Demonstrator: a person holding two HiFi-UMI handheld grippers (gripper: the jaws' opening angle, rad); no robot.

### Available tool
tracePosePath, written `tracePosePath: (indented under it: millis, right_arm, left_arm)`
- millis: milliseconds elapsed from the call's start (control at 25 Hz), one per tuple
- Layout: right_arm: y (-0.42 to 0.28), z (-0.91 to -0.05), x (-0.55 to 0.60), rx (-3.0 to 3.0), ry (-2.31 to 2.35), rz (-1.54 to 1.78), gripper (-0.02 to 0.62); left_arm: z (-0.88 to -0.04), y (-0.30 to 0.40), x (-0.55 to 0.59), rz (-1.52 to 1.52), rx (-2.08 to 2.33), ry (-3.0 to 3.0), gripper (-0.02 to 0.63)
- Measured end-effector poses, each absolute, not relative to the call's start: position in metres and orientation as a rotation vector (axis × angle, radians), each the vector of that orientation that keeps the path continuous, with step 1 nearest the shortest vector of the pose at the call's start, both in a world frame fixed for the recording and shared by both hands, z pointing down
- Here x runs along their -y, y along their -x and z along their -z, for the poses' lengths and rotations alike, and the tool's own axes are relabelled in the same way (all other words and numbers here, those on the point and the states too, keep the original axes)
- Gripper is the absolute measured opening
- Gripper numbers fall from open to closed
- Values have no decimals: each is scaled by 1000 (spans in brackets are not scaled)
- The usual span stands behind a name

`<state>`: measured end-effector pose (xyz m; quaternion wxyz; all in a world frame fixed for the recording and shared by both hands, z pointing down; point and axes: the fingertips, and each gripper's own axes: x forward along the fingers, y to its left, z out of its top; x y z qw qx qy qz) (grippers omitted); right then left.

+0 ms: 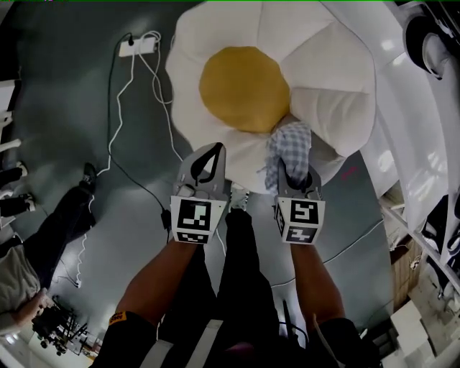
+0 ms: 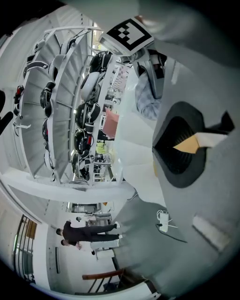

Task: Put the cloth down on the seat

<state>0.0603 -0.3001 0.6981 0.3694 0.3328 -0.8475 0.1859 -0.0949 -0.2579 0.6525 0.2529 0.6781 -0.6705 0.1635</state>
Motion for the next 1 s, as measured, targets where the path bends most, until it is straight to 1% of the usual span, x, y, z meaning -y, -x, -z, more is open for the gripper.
tracePosePath:
  millis: [640, 1000]
  right_arm:
    - [-44, -830, 323, 2101, -840, -530, 115]
    - [-24, -889, 330, 2059, -835, -586, 124]
  left_arm:
    - [-769, 105, 282, -525, 1747, -1817, 0]
    - [-792, 119, 284, -553, 1758, -1785, 0]
